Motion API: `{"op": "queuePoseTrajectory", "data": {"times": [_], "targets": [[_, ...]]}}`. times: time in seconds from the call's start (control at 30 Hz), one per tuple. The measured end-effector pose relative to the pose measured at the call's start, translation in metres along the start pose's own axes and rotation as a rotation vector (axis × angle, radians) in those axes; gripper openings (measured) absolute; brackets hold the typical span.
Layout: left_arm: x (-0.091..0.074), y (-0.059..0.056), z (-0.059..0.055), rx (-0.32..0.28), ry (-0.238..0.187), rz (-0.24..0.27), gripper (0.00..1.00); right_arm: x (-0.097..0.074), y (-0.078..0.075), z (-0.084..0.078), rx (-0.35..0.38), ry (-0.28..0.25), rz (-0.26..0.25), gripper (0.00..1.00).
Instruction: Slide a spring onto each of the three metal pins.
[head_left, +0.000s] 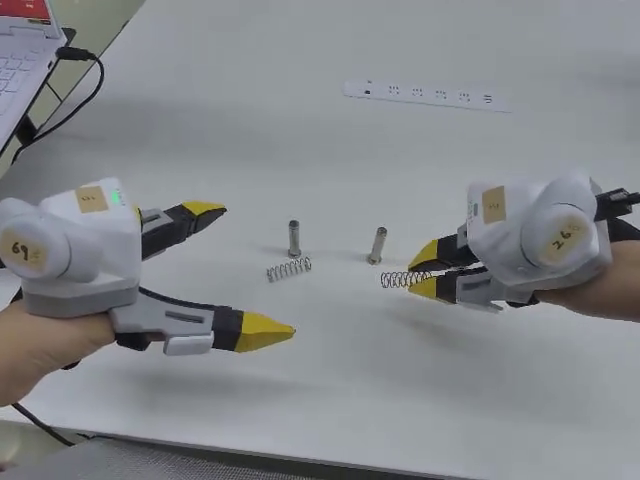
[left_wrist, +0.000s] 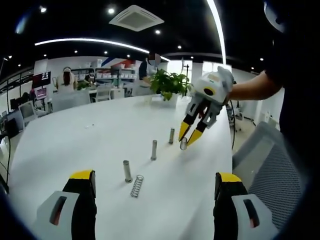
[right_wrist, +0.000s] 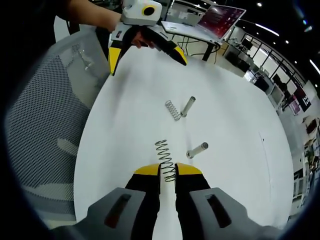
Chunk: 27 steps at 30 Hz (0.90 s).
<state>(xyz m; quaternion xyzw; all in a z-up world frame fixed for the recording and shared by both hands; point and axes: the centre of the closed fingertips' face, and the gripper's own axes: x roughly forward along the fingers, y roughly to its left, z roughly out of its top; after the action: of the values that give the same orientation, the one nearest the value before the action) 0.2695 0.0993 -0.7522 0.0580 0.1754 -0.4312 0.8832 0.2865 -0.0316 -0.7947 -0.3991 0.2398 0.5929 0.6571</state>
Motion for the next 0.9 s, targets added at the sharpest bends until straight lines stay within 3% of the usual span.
{"op": "queuePoseTrajectory", "data": {"times": [0.23,0.43,0.5,0.77,0.9], "targets": [[0.004,0.003,0.018,0.047,-0.021,-0.013,0.96,-0.004,0.001,0.004,0.007,-0.005,-0.007,0.08],[0.009,-0.006,0.03,0.079,-0.048,-0.045,0.91,-0.006,0.002,0.006,0.01,-0.001,-0.008,0.08],[0.01,-0.012,0.031,0.104,-0.049,-0.066,0.86,-0.006,0.003,0.007,0.007,-0.002,-0.006,0.08],[0.022,-0.03,0.023,0.1,0.004,-0.18,0.73,-0.005,0.005,0.009,0.015,0.001,-0.001,0.08],[0.032,-0.037,0.025,0.095,0.003,-0.21,0.65,-0.004,0.006,0.017,0.021,-0.014,0.0,0.08]]}}
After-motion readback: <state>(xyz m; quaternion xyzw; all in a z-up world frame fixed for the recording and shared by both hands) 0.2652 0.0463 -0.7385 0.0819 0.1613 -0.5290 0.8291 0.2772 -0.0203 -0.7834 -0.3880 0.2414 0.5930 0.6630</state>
